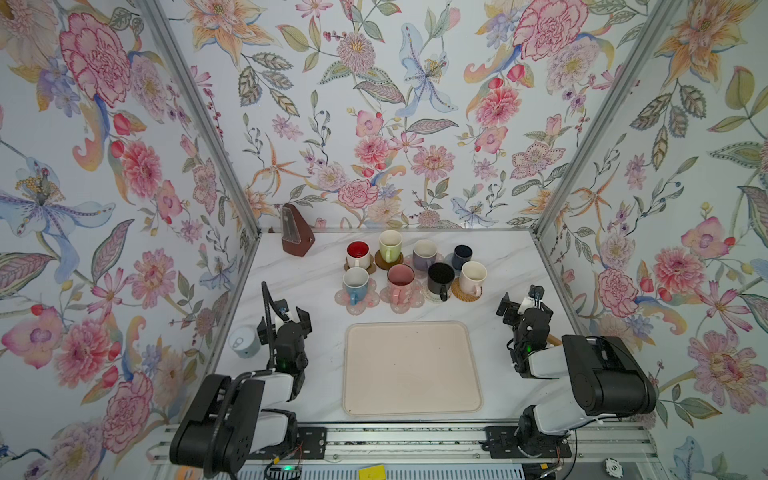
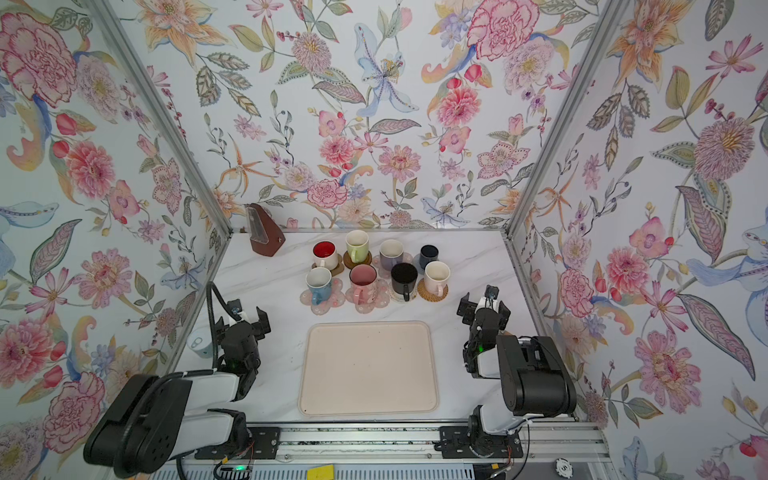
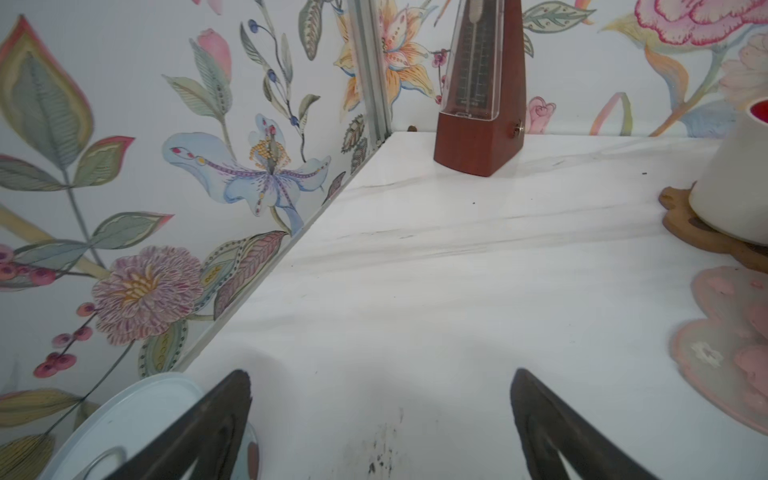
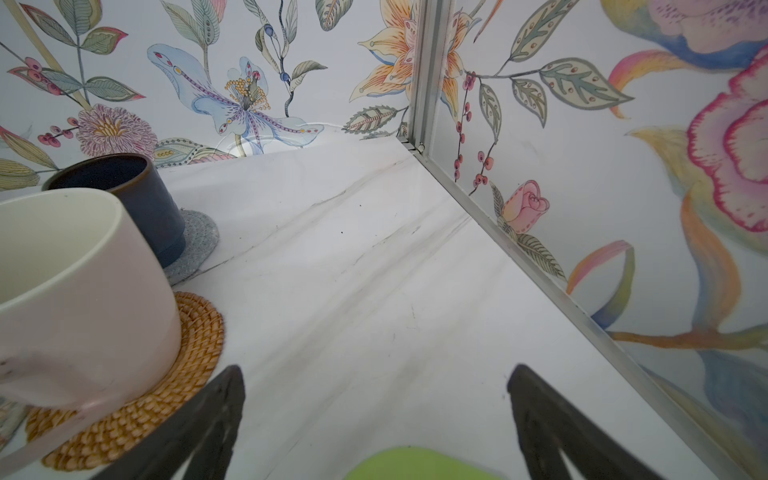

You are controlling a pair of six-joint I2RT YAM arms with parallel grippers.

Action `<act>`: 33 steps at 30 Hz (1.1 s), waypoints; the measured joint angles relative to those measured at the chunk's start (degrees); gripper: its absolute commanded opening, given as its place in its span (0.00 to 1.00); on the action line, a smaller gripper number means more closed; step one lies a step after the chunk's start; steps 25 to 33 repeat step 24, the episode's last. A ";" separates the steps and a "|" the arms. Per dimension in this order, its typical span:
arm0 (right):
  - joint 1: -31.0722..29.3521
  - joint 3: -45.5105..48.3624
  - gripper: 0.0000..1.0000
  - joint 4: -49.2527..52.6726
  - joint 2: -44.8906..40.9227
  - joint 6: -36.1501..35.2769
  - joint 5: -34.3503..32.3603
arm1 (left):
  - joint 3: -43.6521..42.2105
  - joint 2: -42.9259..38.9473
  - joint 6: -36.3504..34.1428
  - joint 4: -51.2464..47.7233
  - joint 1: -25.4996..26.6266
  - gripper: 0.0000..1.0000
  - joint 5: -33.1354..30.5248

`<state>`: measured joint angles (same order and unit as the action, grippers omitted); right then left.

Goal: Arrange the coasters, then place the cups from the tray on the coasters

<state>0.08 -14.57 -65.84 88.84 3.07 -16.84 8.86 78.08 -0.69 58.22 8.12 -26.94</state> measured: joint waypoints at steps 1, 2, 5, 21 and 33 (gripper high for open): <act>0.00 0.00 0.99 0.00 0.00 0.00 -0.02 | 1.70 3.17 -0.13 1.90 -0.76 0.99 1.66; 0.00 0.00 0.99 0.00 0.00 0.00 -0.02 | 3.02 6.60 -0.59 4.68 -1.60 0.99 2.82; 0.00 0.00 0.99 0.00 0.00 0.00 0.00 | 5.66 11.32 -0.50 5.14 -3.96 0.99 6.43; 1.68 -1.49 0.99 1.95 0.00 0.90 3.67 | 6.32 12.04 -0.37 10.97 -5.25 0.99 10.27; 2.67 -2.01 0.99 2.19 0.00 1.27 5.09 | 6.32 12.04 -0.37 11.13 -5.25 0.99 10.27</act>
